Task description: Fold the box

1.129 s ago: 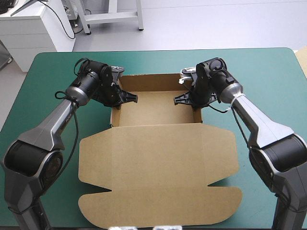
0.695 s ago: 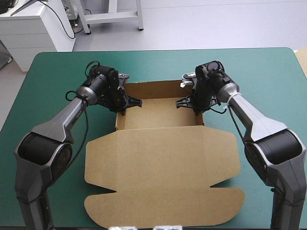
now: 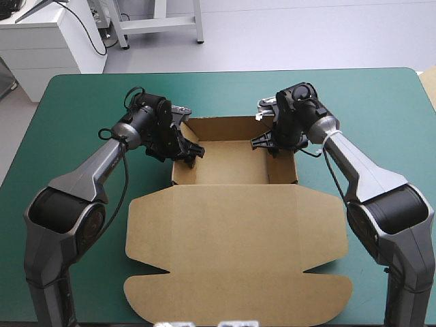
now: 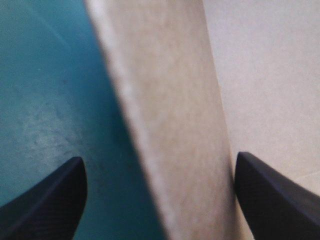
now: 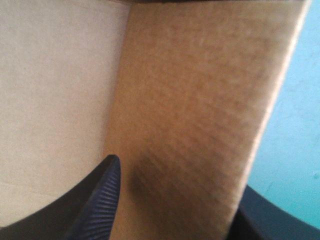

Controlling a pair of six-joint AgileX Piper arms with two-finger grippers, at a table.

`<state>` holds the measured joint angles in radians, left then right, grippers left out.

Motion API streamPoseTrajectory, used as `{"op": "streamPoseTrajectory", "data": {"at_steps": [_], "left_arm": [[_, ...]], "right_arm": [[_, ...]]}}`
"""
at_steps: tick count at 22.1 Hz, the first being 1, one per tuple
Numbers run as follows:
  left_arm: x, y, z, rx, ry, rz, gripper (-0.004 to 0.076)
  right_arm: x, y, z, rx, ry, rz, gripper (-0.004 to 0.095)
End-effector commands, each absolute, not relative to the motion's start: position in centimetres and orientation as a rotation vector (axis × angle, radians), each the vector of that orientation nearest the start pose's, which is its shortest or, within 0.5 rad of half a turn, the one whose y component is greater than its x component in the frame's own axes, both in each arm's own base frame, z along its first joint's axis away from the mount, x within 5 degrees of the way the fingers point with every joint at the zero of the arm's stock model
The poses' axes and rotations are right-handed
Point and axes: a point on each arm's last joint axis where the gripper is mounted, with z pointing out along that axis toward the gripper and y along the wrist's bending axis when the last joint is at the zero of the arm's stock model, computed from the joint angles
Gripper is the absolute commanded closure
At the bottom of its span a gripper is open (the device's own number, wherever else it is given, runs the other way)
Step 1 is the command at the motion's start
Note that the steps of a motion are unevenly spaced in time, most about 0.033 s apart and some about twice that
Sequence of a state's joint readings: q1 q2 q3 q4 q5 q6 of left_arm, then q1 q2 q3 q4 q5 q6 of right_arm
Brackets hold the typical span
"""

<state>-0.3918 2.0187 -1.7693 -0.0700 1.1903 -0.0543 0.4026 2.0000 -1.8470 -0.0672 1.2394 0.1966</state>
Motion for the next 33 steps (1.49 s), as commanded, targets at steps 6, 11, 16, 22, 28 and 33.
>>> {"op": "streamPoseTrajectory", "data": {"at_steps": [6,11,16,22,28,33], "left_arm": [[38.3,-16.8,34.2,0.464,2.717,-0.214,0.0125],[37.8,-16.6,37.4,0.452,2.619,-0.233,0.0124],[34.3,-14.3,44.3,0.427,2.418,-0.171,0.0189],[28.0,-10.5,50.9,0.361,2.218,-0.062,0.0619],[19.1,-6.6,51.5,0.35,2.172,-0.054,0.0731],[14.5,-4.7,44.8,0.386,2.254,-0.032,0.0731]], "right_arm": [[38.4,15.0,36.4,-0.291,2.608,0.005,0.043],[37.4,14.3,38.4,-0.282,2.555,-0.003,0.043],[35.5,13.5,41.4,-0.341,2.471,-0.01,0.0441],[35.6,12.9,41.5,-0.276,2.484,0.037,0.0442],[37.3,11.6,39.2,-0.196,2.581,0.168,0.0442],[39.0,12.4,35.1,-0.21,2.694,0.174,0.0442]]}}
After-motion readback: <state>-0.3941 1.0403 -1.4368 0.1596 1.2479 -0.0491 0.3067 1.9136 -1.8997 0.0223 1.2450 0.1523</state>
